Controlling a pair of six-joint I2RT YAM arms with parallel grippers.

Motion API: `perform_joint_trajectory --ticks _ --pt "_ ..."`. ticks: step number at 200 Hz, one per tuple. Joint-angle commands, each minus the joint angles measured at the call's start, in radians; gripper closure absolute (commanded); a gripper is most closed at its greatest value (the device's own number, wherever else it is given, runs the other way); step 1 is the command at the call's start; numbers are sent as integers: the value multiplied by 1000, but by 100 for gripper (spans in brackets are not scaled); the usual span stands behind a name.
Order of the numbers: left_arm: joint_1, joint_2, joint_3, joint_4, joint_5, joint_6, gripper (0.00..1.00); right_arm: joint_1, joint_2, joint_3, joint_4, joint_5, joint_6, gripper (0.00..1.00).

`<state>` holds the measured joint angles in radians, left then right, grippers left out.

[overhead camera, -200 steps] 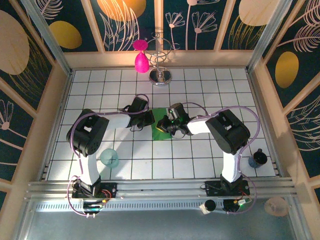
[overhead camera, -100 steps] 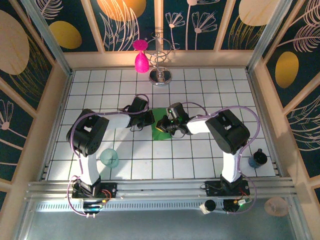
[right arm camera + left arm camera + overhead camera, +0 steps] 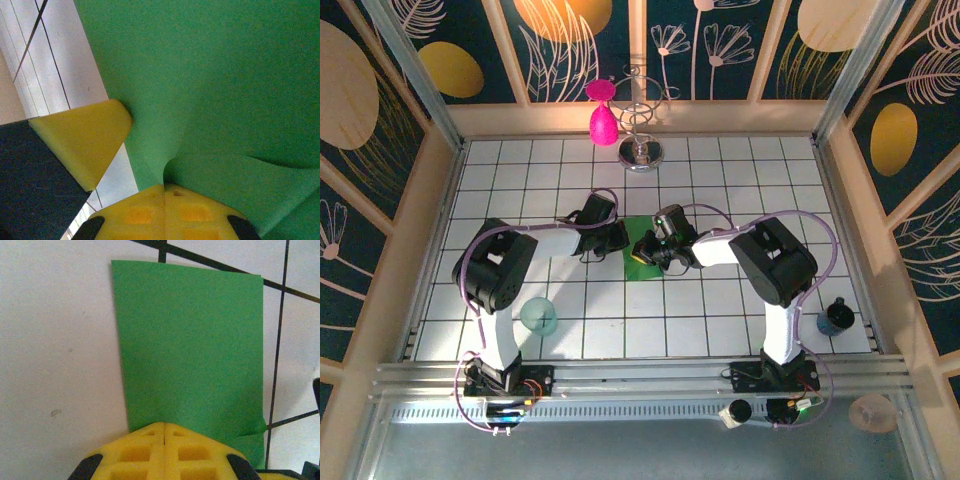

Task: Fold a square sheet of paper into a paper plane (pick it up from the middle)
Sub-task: Fold the triangle a second time at the center of the table.

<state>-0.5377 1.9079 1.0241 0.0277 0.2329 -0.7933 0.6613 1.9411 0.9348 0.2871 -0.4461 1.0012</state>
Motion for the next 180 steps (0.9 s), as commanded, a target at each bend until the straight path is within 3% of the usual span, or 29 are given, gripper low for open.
perform_joint_trajectory --ticks 1,33,68,103,140,180 --pt "14 -60 40 -55 -25 12 92 8 19 16 -46 20 1 96" --pt "43 -122 86 -85 -84 21 85 8 22 20 -49 18 2 89" --pt "70 -181 72 -98 -119 23 79 7 22 31 -49 10 2 72" --pt "75 -246 28 -98 -136 16 76 7 25 34 -52 6 -1 63" --pt "76 -288 -12 -87 -125 -1 73 6 14 28 -52 9 -5 57" --pt "76 -294 -45 -34 -15 -14 75 4 6 21 -51 13 -8 57"
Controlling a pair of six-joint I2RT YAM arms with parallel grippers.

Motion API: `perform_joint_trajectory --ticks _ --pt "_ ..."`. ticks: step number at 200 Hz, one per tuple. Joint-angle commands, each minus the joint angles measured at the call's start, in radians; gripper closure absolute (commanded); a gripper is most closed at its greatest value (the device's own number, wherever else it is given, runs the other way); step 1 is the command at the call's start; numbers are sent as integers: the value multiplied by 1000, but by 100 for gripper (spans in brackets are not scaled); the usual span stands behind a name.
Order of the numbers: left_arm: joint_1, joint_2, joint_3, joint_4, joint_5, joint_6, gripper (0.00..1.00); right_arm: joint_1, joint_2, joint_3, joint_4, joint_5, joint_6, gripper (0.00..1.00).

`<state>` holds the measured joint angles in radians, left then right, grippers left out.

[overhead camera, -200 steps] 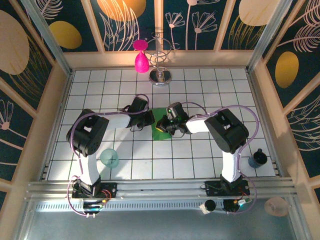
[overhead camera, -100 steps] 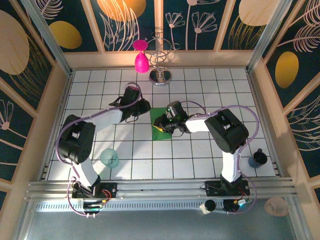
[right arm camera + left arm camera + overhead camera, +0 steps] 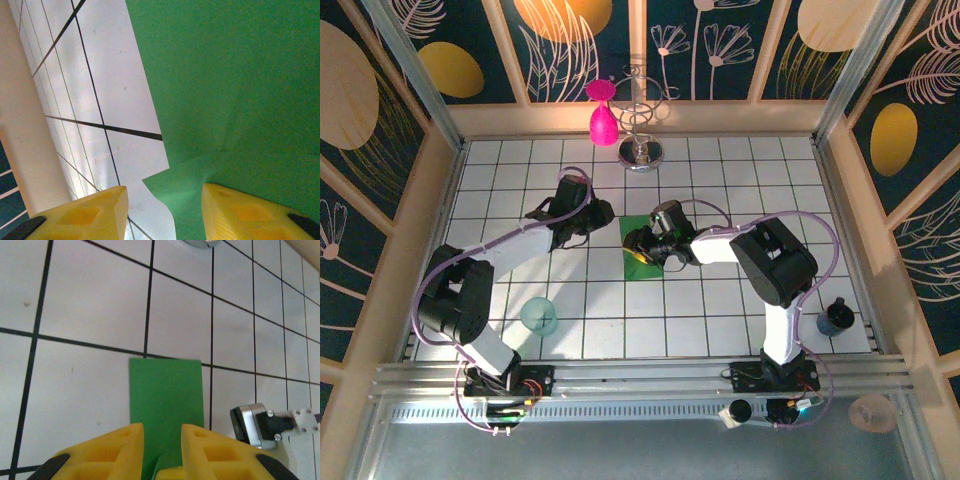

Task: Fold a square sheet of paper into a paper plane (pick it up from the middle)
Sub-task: Fold the triangle a second time at the center of the table.

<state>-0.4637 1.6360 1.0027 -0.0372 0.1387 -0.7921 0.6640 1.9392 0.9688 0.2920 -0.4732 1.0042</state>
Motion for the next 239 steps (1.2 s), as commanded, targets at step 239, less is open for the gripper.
perform_joint_trajectory --ticks 239 --pt "-84 182 -54 90 193 -21 100 -1 -18 -30 -46 51 -13 95"
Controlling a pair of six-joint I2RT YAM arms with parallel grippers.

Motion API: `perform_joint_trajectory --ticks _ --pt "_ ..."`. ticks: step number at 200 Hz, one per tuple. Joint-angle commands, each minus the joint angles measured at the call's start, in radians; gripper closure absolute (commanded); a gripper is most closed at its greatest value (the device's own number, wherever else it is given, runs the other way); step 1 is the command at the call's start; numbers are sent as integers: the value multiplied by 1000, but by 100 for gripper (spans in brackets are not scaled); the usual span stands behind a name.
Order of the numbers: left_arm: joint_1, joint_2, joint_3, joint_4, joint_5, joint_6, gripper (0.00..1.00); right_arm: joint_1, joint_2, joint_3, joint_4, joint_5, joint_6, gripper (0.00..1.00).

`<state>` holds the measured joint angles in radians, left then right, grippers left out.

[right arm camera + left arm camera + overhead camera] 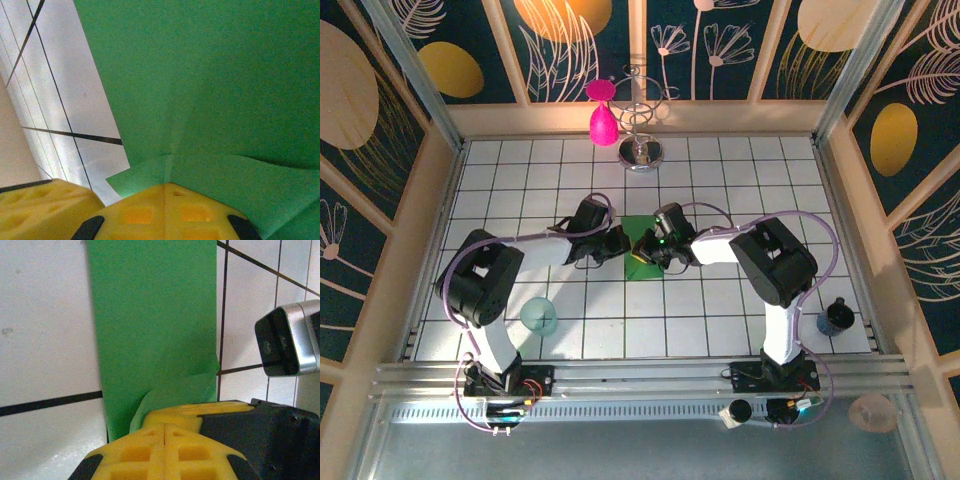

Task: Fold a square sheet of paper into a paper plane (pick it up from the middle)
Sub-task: Fold the triangle a second time at the center of the table.

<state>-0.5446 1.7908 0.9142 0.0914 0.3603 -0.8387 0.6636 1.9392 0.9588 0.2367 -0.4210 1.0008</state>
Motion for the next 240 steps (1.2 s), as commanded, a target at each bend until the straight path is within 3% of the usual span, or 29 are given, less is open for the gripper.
perform_joint_trajectory --ticks 1,102,125,162,195,240 --pt "-3 28 35 -39 -29 26 100 -1 -19 -21 11 -2 -9 95" --pt "-5 70 43 -29 -25 26 100 -4 -118 -60 52 13 -19 94" --pt "-4 73 40 -19 -17 21 100 -4 -150 -57 -31 88 -59 87" --pt "-4 71 40 -10 -6 20 100 -1 -177 -33 -214 259 -114 68" --pt "-4 70 40 -4 1 19 100 1 -166 -20 -222 248 -131 60" --pt "-3 70 40 5 12 20 100 4 -124 25 -239 225 -151 59"
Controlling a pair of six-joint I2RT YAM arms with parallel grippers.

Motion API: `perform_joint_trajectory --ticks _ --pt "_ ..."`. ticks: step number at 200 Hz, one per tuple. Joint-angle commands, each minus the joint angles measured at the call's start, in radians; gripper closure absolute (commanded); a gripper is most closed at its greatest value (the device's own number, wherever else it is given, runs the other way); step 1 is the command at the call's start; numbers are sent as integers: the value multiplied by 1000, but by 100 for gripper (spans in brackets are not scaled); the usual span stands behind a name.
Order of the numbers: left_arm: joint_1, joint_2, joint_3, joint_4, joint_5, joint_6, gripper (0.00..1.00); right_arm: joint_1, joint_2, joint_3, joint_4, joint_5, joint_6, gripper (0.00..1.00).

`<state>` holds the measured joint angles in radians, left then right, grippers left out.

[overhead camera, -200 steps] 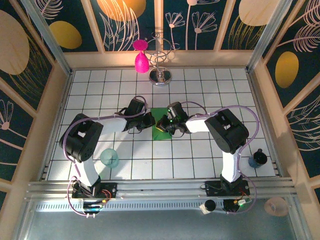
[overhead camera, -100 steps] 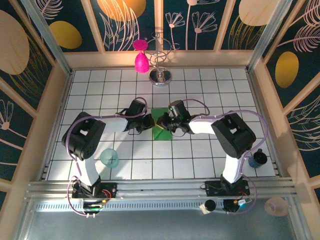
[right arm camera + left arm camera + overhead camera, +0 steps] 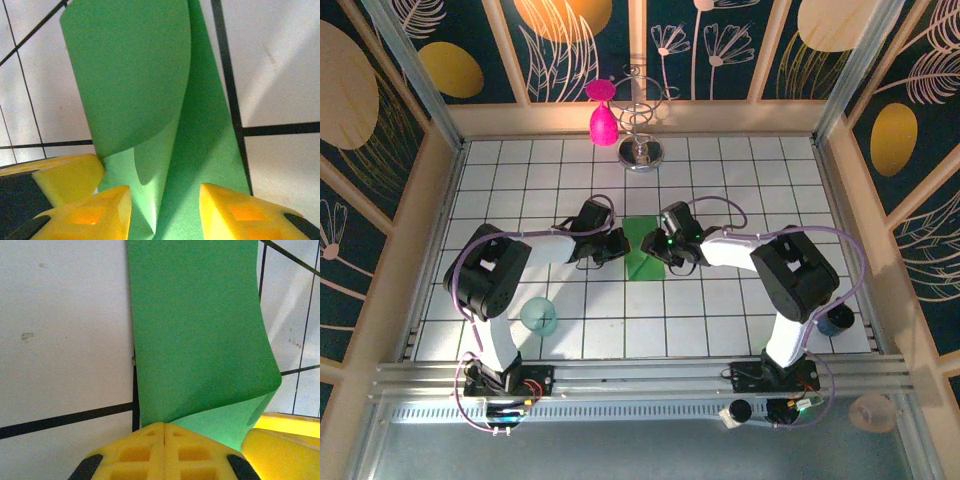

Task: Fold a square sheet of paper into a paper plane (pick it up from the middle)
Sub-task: Fold the triangle a second time at the center of the table.

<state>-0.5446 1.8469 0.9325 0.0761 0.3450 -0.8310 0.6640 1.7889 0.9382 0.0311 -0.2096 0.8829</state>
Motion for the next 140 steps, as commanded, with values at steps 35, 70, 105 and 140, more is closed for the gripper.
perform_joint_trajectory --ticks 35,70,105,140 --pt "-3 11 20 30 35 12 100 5 56 68 -65 24 -37 63" --pt "-4 15 20 37 40 12 100 4 71 67 -89 40 -22 71" --pt "-4 22 22 45 46 12 100 4 69 54 -96 55 -10 75" --pt "-3 28 20 51 50 13 100 5 72 47 -97 56 3 79"
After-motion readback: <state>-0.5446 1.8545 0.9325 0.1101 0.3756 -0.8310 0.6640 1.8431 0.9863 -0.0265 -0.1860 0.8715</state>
